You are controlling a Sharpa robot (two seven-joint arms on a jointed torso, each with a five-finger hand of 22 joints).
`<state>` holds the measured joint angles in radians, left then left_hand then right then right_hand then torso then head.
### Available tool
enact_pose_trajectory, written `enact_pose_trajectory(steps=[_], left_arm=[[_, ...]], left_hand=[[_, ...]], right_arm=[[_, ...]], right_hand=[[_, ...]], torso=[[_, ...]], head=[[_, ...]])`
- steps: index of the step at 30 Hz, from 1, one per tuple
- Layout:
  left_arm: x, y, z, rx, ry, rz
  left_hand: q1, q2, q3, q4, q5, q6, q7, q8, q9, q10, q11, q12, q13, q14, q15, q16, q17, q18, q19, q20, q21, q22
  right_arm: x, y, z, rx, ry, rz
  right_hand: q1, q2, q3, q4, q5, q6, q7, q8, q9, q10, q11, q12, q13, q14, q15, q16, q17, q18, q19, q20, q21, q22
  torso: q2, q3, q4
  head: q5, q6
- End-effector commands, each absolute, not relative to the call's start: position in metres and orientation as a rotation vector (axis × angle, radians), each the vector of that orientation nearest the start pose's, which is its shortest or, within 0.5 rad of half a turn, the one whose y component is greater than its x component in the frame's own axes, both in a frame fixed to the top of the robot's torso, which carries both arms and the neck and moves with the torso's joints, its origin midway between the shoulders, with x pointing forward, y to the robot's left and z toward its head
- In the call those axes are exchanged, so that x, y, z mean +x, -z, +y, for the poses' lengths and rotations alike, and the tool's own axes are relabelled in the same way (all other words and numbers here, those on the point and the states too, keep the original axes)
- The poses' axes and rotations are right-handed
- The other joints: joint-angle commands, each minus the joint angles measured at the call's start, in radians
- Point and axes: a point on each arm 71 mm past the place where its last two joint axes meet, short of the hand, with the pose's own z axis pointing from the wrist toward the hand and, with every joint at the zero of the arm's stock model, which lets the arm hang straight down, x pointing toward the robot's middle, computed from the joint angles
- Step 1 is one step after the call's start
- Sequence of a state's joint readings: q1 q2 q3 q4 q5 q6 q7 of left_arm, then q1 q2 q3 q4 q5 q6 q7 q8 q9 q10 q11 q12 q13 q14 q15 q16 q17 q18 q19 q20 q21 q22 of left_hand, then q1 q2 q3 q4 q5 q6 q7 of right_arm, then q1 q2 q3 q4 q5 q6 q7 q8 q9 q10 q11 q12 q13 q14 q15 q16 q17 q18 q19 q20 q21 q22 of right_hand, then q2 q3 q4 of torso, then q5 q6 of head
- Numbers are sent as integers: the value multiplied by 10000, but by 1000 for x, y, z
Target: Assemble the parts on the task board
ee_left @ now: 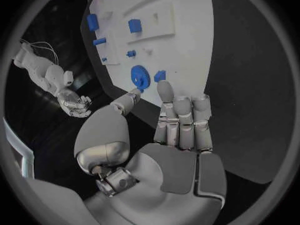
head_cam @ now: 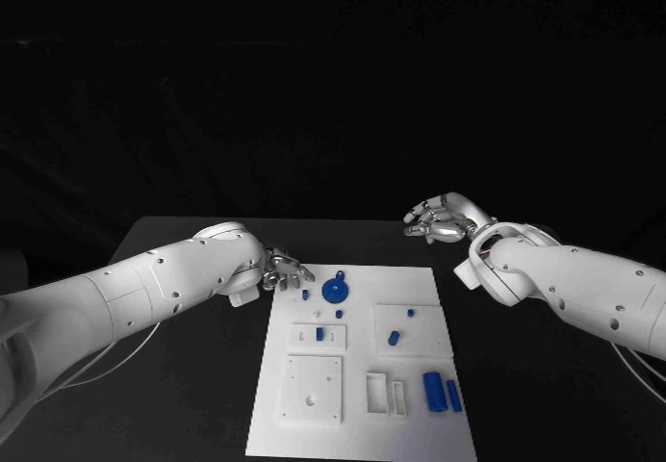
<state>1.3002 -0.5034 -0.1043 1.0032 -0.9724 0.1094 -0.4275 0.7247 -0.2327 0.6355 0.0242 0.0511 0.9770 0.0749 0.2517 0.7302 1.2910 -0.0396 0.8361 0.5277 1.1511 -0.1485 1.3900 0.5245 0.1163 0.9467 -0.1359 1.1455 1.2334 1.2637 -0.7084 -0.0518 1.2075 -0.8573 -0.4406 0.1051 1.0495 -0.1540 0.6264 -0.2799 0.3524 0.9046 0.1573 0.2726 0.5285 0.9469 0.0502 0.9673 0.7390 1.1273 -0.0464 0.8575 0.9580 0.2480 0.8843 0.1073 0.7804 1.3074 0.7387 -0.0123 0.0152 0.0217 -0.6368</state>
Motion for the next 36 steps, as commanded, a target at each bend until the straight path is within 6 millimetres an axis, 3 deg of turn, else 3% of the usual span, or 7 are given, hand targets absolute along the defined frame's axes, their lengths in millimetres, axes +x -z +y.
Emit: enact_pose_trajectory(steps=[1, 5, 20, 36], left_arm=[[571, 218, 191, -2749, 3547, 22654], [572, 218, 190, -2547, 3345, 22667], [572, 226, 186, -2348, 3198, 23145], [570, 228, 186, -2134, 3198, 23451]], left_hand=[[-77, -5, -49, 28, -22, -75, 7, -52, -15, -56, 14, -50, -13, -37, 28, -68, -14, -88, -96, -986, -53, -14], [-93, -15, -88, 83, -22, -200, 39, -106, -35, -77, 45, -51, -11, -59, 56, -63, -10, -92, -119, -980, -59, -11], [-28, 29, -141, 176, -21, -480, 114, -232, -109, -121, 114, -26, 7, -108, 121, -35, 5, -86, -166, -953, -55, 7], [511, 720, -477, -464, -19, -347, 97, -111, -174, -140, 98, 42, 39, -153, 112, 43, 38, -69, -244, -919, 3, 76]], right_arm=[[552, 165, -234, 3884, -8547, 15163], [552, 165, -233, 3880, -8555, 15148], [552, 165, -230, 3852, -8619, 15178], [553, 166, -230, 3845, -8622, 15186]], right_hand=[[1, -64, -62, -23, -74, -65, 15, -42, -10, -98, 4, 31, -19, -101, 8, 3, -22, 138, -33, 41, -54, 169], [8, -71, -63, -23, -84, -87, 25, -54, -12, -121, 14, 26, -30, -124, 20, -9, -35, 138, -53, 50, -71, 168], [6, -73, -66, -9, -88, -125, 43, -75, -15, -157, 32, 17, -50, -157, 39, -29, -59, 138, -83, 69, -100, 166], [11, -66, -65, -6, -81, -137, 47, -81, -15, -161, 36, 19, -56, -160, 43, -31, -65, 138, -86, 73, -105, 166]], torso=[[64, 4, -39], [94, 19, -54], [98, 4, -49], [77, 17, -46]], head=[[12, 14], [15, 29], [-6, -26], [5, -77]])
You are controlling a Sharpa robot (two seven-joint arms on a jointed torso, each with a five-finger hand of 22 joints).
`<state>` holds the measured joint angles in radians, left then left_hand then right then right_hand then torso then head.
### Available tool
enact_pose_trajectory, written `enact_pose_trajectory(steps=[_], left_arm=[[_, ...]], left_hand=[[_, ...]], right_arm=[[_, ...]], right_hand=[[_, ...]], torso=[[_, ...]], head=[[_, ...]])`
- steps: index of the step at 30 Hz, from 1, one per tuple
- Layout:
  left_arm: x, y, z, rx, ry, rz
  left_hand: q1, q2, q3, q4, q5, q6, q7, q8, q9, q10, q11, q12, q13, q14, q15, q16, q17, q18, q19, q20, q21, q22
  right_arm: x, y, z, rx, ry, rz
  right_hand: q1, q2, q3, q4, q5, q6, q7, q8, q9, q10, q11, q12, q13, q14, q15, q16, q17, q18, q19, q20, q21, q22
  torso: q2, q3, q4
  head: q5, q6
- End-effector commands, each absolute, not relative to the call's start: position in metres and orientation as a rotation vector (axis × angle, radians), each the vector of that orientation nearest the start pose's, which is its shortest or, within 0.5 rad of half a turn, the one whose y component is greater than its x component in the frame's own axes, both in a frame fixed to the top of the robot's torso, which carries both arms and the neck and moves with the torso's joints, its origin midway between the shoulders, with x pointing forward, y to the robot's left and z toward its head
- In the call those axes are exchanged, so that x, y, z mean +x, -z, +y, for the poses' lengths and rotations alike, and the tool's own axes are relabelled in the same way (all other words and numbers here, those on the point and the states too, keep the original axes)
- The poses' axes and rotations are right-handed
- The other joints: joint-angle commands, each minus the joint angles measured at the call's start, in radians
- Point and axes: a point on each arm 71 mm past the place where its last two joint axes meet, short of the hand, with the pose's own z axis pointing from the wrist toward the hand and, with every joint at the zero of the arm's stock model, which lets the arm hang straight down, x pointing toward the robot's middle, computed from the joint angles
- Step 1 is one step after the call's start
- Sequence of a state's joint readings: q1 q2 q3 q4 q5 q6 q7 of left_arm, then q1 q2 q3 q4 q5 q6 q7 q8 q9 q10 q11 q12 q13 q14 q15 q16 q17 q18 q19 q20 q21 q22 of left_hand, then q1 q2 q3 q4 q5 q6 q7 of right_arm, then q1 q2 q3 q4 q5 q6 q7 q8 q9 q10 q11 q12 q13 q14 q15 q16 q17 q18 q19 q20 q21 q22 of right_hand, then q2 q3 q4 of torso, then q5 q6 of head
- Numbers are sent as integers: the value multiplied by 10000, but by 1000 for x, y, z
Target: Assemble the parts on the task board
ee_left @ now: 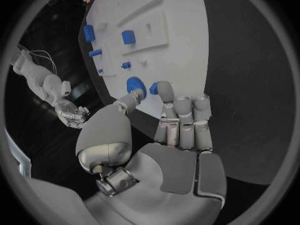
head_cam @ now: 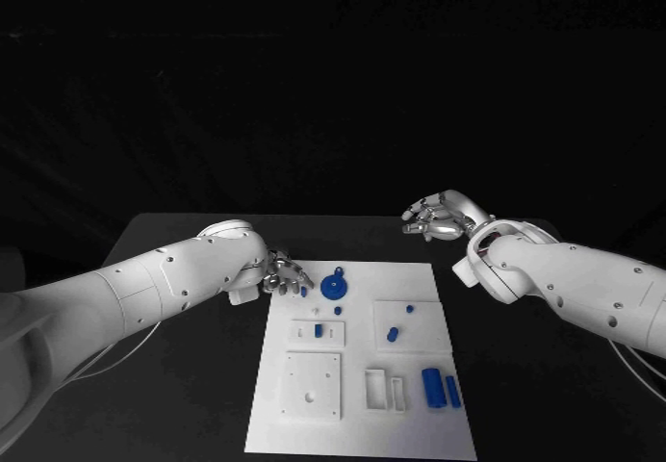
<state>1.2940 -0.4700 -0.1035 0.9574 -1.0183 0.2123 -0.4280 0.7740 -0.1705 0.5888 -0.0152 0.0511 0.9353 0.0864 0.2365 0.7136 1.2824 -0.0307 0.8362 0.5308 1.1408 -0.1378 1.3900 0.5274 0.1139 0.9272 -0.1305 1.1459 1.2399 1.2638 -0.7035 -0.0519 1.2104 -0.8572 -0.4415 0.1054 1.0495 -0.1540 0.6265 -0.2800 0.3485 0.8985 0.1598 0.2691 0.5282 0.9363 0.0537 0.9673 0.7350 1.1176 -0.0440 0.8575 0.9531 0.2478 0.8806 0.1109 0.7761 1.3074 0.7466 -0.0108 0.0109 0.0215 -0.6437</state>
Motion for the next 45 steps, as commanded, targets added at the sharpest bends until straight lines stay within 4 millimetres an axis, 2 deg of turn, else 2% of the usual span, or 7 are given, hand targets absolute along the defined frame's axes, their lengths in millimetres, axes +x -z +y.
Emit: enact_pose_trajectory(steps=[1, 5, 15, 23, 31, 38, 45], left_arm=[[570, 228, 186, -2108, 3216, 23474], [569, 228, 184, -2066, 3292, 23504], [570, 227, 183, -2146, 3381, 23362], [571, 228, 182, -2245, 3491, 23233], [572, 227, 183, -2524, 3646, 23034], [572, 226, 185, -2718, 3706, 22837], [572, 226, 187, -2844, 3738, 22591]], left_hand=[[80, 172, -26, -149, -18, 89, -25, 54, -16, -54, 6, 44, 8, -52, 0, 47, 9, -43, -54, -974, 2, 16], [344, 351, -68, -463, -20, 166, -42, 100, -49, -30, -8, 60, 6, -54, -14, 68, 14, -43, -62, -976, 16, 32], [426, 536, -121, -602, -23, 264, -61, 151, -76, 47, -23, 89, 5, -19, -29, 113, 29, -48, -31, -980, 45, 43], [539, 955, -114, -719, -24, 343, -82, 194, -113, 100, -43, 94, -8, 9, -49, 146, 37, -44, 7, -993, 76, 54], [834, 1515, -26, -1009, -20, 508, -127, 294, -135, 154, -85, 99, -21, 43, -88, 178, 43, -34, 31, -1014, 112, 73], [1148, 1929, 48, -1458, -16, 1089, -270, 670, -65, 141, -208, 79, -43, 52, -195, 176, 28, -59, 42, -1018, 132, 87], [1331, 2183, 133, -1784, 60, 1441, -410, 966, -51, 255, -345, 129, -38, 156, -327, 243, 42, -63, 129, -1049, 184, 102]], right_arm=[[553, 166, -229, 3845, -8622, 15187], [553, 166, -229, 3840, -8630, 15194], [553, 166, -229, 3838, -8633, 15189], [553, 165, -229, 3828, -8636, 15087], [553, 165, -228, 3815, -8655, 15035], [554, 165, -227, 3819, -8657, 15066], [554, 166, -226, 3813, -8677, 15097]], right_hand=[[11, -66, -65, -5, -42, -76, 22, -45, -12, -55, 1, 20, -16, -63, 19, -31, -16, 140, -50, 37, -63, 166], [11, -63, -65, -3, -39, -78, 23, -46, -12, -55, 2, 21, -17, -64, 20, -31, -18, 140, -50, 38, -65, 166], [20, -55, -61, -4, -32, -82, 24, -48, -12, -56, 3, 23, -20, -63, 21, -30, -21, 140, -50, 39, -67, 167], [48, -47, -45, 1, 12, -81, 23, -47, -8, -35, 1, 45, -24, -41, 16, -15, -26, 140, -28, 38, -60, 171], [61, -49, -34, 10, 75, -78, 20, -44, -3, -20, -2, 61, -31, -24, 12, -3, -32, 140, -8, 37, -57, 173], [68, -54, -25, 18, 161, -73, 18, -40, 3, -9, -5, 75, -42, -11, 7, 8, -41, 140, 11, 34, -56, 175], [62, -56, -27, 23, 185, -74, 18, -41, 4, -10, -4, 77, -46, -10, 7, 9, -45, 140, 15, 35, -57, 175]], torso=[[-1, 3, -1], [5, 4, -1], [6, -3, -10], [5, -1, 8], [2, 0, 1], [3, 1, -5], [2, 7, 3]], head=[[8, -13], [15, -18], [10, -30], [-3, -44], [27, -61], [41, -58], [42, -60]])
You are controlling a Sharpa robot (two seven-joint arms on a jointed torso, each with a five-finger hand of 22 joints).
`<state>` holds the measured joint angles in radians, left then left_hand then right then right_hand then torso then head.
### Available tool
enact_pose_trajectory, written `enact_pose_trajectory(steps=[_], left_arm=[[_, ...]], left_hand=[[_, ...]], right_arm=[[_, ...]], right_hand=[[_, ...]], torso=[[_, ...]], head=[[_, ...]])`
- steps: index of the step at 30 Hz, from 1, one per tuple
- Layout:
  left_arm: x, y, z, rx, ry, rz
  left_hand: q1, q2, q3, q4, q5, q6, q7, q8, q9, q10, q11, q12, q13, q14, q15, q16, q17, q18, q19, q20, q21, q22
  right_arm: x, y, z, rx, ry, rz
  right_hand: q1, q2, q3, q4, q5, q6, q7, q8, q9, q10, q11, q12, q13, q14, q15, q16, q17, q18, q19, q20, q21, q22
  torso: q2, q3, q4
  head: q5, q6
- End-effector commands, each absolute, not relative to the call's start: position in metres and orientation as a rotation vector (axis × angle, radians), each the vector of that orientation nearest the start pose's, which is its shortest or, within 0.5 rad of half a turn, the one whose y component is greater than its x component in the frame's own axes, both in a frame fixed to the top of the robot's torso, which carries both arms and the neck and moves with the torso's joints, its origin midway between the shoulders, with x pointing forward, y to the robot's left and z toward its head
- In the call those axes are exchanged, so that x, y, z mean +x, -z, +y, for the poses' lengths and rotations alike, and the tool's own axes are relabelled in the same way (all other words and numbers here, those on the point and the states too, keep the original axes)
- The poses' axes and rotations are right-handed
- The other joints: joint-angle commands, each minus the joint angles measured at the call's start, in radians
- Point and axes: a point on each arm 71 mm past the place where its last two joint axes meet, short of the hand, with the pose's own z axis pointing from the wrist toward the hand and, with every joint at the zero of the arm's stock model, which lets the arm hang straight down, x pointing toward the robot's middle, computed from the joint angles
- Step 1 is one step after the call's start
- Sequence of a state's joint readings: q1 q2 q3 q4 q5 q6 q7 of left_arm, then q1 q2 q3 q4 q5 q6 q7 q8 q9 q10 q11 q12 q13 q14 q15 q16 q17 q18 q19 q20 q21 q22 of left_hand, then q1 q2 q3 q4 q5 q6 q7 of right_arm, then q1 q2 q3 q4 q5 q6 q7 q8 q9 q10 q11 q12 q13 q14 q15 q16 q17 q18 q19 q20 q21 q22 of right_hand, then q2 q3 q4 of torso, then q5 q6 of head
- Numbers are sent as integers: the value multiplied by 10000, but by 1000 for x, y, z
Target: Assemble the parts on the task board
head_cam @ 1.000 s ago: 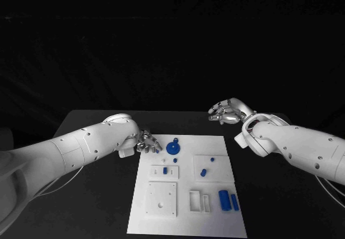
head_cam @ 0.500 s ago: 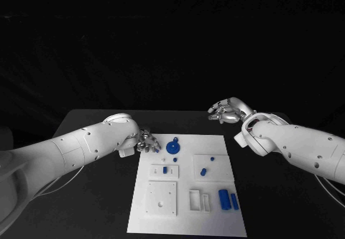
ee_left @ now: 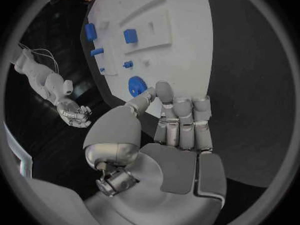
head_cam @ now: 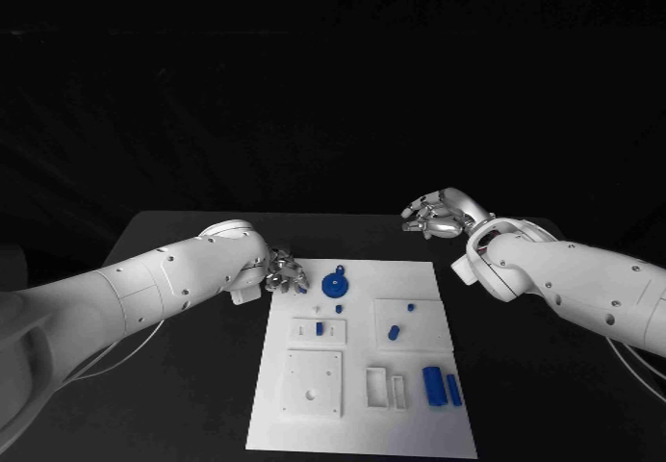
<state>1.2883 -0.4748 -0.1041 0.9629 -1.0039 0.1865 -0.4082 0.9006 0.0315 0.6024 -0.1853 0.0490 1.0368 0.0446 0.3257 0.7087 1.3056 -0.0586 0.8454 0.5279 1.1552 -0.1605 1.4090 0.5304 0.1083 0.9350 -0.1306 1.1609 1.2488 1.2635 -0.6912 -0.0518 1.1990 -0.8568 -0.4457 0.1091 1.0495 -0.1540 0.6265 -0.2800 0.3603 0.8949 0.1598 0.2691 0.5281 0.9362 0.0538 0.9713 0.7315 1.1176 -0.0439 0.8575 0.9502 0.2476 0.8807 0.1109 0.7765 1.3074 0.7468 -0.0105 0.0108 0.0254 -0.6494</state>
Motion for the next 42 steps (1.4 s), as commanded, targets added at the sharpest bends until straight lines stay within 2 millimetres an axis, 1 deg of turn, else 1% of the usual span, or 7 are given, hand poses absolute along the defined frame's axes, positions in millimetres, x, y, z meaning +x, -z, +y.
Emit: enact_pose_trajectory(steps=[1, 16, 21, 26, 28, 36, 42], left_arm=[[572, 225, 188, -2885, 3750, 22517], [567, 222, 191, -3146, 4119, 22126], [561, 220, 193, -3405, 4381, 22019], [548, 216, 197, -3502, 4505, 21777], [542, 214, 199, -3515, 4553, 21711], [518, 212, 195, -3142, 4808, 21873], [502, 219, 192, -2600, 4690, 22060]], left_hand=[[73, 180, 15, -118, 112, 444, -2, 94, -15, 41, -75, 41, -12, 28, -111, 61, 12, -9, 66, -1052, 40, 14], [-4, 229, 168, -434, 651, 610, -80, 299, -214, 257, -151, 46, -63, 211, -187, 141, 26, -19, 238, -1106, 102, 27], [-64, 208, 217, -530, 1105, 709, -116, 385, -305, 385, -190, 42, -84, 310, -219, 187, 41, -23, 324, -1127, 131, 28], [-208, 174, 229, -639, 1758, 889, -193, 522, -405, 607, -261, 79, -81, 503, -289, 270, 74, -9, 482, -1169, 201, 36], [-257, 171, 232, -678, 1876, 927, -211, 554, -441, 658, -279, 76, -84, 551, -306, 277, 76, -3, 526, -1182, 217, 35], [-404, 181, 242, -769, 2117, 1051, -251, 636, -542, 825, -318, 56, -97, 693, -335, 293, 84, 6, 629, -1206, 256, 35], [-552, 234, 243, -836, 2265, 1143, -284, 691, -617, 946, -351, 45, -100, 799, -364, 312, 99, 18, 708, -1226, 290, 36]], right_arm=[[554, 166, -226, 3814, -8678, 15097], [554, 167, -226, 3834, -8681, 15120], [554, 167, -227, 3846, -8670, 15137], [554, 167, -229, 3864, -8641, 15141], [554, 167, -230, 3879, -8615, 15138], [554, 167, -233, 3910, -8557, 15142], [554, 167, -233, 3915, -8551, 15146]], right_hand=[[62, -56, -27, 23, 70, -38, 18, -41, 6, -9, -5, 37, -11, -10, 6, 9, -16, 142, 14, 35, -60, 175], [57, -58, -31, 24, 94, -41, 19, -43, 7, -11, -4, 39, -16, -12, 7, 9, -21, 142, 14, 35, -63, 176], [55, -58, -32, 24, 99, -42, 19, -43, 7, -11, -4, 40, -18, -13, 7, 10, -22, 142, 14, 36, -63, 176], [54, -58, -34, 24, 104, -42, 20, -43, 8, -12, -4, 40, -19, -13, 7, 10, -23, 142, 14, 36, -64, 176], [55, -58, -34, 23, 107, -42, 19, -43, 8, -13, -4, 40, -20, -14, 7, 10, -23, 142, 14, 35, -65, 176], [66, -65, -33, 12, 118, -45, 19, -44, 9, -16, -4, 41, -25, -17, 7, 9, -27, 142, 11, 34, -68, 177], [79, -64, -28, 4, 125, -46, 19, -45, 10, -19, -4, 42, -28, -20, 7, 9, -30, 142, 9, 32, -70, 177]], torso=[[0, 3, 4], [-7, 1, 7], [-17, 3, 7], [-21, 17, 18], [-12, 11, 13], [-31, 9, 18], [-30, 9, 29]], head=[[2, -4], [53, 47], [67, 40], [88, 39], [98, 29], [154, 44], [169, 14]])
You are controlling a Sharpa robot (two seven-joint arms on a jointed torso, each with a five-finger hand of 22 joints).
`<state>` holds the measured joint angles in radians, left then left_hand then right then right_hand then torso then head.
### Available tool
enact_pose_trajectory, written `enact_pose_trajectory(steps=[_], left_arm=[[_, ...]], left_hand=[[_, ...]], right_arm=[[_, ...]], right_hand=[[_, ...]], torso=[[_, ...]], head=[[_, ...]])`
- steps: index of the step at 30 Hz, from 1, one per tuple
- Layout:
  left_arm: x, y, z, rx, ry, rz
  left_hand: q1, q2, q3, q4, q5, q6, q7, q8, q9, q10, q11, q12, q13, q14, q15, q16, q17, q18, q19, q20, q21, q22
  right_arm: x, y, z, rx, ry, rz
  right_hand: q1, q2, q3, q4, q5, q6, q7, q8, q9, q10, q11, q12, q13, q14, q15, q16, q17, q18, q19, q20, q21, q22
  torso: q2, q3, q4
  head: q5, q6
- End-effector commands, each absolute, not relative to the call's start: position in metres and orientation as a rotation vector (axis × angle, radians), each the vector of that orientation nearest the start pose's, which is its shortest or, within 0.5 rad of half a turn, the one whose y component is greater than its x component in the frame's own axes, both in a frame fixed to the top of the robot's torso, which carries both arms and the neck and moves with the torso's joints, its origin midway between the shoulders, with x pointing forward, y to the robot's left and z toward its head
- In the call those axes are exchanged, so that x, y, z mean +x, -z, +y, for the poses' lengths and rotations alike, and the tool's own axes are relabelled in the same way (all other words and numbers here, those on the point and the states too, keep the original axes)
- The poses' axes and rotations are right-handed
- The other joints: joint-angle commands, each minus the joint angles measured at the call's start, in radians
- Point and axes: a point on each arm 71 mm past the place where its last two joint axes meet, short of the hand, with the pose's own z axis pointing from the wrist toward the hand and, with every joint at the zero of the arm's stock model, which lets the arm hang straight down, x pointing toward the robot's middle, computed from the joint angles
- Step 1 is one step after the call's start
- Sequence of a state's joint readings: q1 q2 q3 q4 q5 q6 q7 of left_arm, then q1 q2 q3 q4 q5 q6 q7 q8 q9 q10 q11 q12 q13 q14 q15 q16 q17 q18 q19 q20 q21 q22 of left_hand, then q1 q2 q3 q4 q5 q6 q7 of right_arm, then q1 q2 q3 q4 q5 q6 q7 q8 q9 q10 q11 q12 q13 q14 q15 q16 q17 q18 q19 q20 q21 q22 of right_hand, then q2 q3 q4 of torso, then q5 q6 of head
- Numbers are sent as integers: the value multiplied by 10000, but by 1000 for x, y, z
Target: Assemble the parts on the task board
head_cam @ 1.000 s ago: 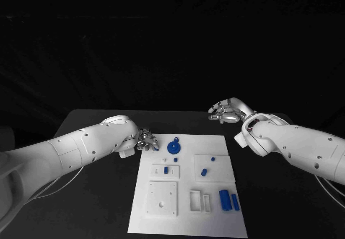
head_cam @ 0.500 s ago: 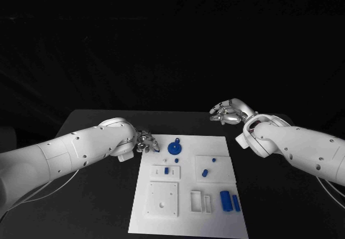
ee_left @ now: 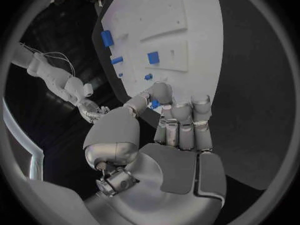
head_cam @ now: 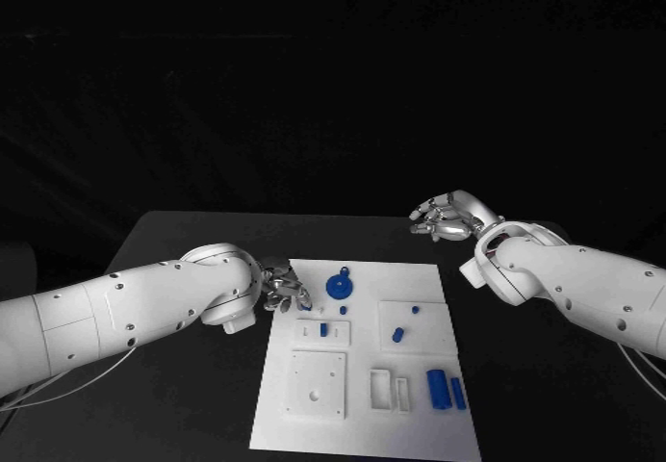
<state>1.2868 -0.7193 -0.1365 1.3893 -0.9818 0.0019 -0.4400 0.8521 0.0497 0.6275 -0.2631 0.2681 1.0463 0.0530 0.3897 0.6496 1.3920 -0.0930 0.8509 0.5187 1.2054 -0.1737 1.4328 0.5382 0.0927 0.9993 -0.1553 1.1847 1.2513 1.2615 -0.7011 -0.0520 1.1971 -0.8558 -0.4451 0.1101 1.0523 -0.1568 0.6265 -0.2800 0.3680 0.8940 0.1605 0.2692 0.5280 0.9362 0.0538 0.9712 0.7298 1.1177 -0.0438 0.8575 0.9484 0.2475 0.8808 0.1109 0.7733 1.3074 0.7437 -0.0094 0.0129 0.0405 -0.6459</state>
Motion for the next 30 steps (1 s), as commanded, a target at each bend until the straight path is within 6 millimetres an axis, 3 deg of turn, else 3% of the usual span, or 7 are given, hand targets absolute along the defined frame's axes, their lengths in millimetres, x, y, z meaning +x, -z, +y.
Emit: enact_pose_trajectory(steps=[1, 14, 30], left_arm=[[501, 220, 192, -2567, 4688, 22077], [481, 236, 186, -1457, 4323, 22349], [478, 247, 188, -1141, 3943, 22369]], left_hand=[[-86, 60, -9, -65, 92, 1059, -373, 57, -34, 96, -11, -10, -6, 311, -236, 80, 24, 175, 75, -980, 57, 12], [-537, 253, 25, -198, 641, 1286, -460, 241, -173, 250, -94, 142, 122, 474, -308, 261, 157, 203, 202, -1023, 174, 60], [-612, 298, 52, -224, 709, 1323, -484, 287, -201, 256, -121, 218, 179, 505, -335, 323, 200, 220, 240, -1042, 223, 84]], right_arm=[[554, 167, -233, 3916, -8550, 15147], [553, 168, -233, 3917, -8557, 15159], [553, 168, -233, 3917, -8560, 15159]], right_hand=[[53, -37, -27, 3, 49, -37, 13, -45, 11, -19, -5, 42, -12, -21, 7, 9, -13, 143, 9, 32, -38, 177], [93, -37, -5, -15, 93, -38, 13, -45, 15, -23, -5, 46, -23, -26, 7, 9, -22, 143, 5, 30, -45, 178], [98, -42, 6, -6, 218, -37, 15, -44, 21, -25, -3, 55, -41, -29, 11, 15, -35, 143, 6, 36, -51, 182]], torso=[[0, -2, 9], [19, -5, 2], [17, 3, -9]], head=[[22, -22], [80, -85], [94, -130]])
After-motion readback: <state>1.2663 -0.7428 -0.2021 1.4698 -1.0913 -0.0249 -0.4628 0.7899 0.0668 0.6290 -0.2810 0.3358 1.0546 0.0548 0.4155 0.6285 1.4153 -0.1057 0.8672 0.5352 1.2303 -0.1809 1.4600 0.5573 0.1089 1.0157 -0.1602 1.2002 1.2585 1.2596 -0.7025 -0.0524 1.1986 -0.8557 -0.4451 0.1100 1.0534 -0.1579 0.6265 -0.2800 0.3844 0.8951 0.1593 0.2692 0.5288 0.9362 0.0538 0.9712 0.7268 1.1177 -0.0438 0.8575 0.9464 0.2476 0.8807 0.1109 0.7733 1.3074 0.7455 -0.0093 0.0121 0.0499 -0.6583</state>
